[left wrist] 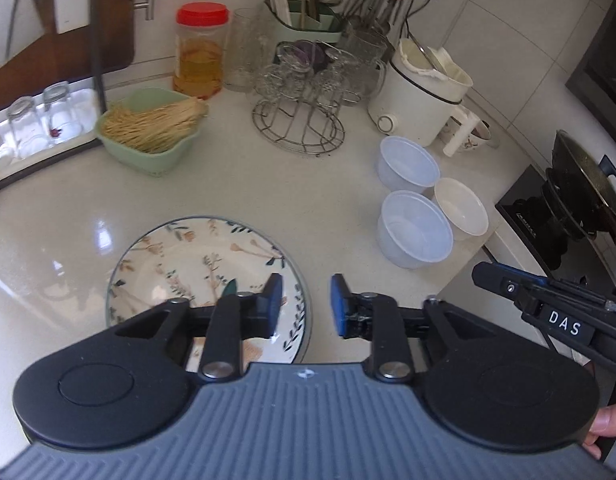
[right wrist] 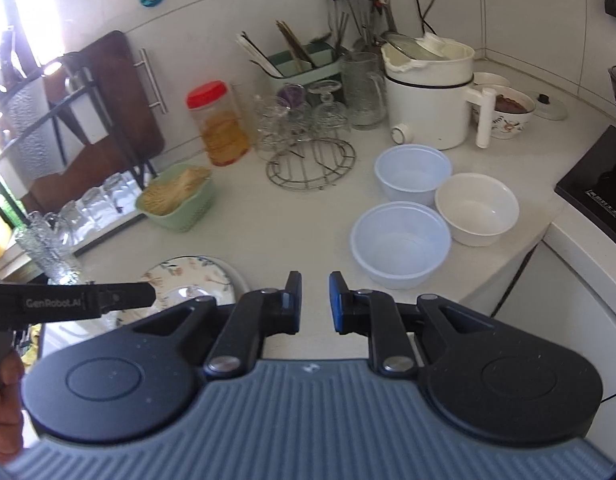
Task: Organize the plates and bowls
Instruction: 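Lower the deer-print plate onto the stack and open the left gripper, then move the open left gripper toward the translucent plastic bowls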
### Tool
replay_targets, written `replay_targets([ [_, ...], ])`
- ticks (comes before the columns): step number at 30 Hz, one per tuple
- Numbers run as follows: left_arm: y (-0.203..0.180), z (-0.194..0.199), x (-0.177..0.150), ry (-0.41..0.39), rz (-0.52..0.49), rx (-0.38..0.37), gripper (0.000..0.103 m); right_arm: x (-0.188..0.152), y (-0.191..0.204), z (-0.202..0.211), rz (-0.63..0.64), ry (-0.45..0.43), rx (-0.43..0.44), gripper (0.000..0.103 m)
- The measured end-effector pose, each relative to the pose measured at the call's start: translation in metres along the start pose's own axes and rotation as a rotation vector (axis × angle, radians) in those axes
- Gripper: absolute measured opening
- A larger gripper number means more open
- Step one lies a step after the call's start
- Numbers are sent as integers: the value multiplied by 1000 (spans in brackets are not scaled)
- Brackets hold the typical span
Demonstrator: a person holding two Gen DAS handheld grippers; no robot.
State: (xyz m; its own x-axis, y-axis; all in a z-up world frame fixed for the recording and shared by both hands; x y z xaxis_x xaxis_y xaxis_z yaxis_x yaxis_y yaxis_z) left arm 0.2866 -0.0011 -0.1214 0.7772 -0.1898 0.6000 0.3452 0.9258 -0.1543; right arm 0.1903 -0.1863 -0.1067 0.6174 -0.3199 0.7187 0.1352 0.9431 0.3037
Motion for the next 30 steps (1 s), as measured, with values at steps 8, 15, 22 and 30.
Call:
replay_targets([
  [8,-46,-44,35,-31,7,-26,51,17,-48,-23,2,17,-10,49],
  [15,-77,-106,54,43,16,-34,51,28,-112,-50,-49,5,-71,49],
  [22,-97,-160,46,196,72,-83,51,25,-149,-81,-114,50,-51,49],
  [30,-111,-185,45,237,74,-68,50,23,-163,-104,-129,100,10,44],
])
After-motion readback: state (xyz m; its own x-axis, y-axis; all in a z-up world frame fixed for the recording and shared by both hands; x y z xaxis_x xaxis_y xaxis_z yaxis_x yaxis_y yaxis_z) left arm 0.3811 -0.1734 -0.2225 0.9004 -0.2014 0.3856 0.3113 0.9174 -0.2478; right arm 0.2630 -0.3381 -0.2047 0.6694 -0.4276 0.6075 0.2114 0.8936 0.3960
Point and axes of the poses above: each gripper's, at about its wrist camera, not at the fingertips, and z roughly against the way its jaws point, y to its left, x to its top, the point moved 7 cm from there along -z, roughly the way its jaws point, and after that the axes turned 8 degrees about x, right-handed, at the moved point
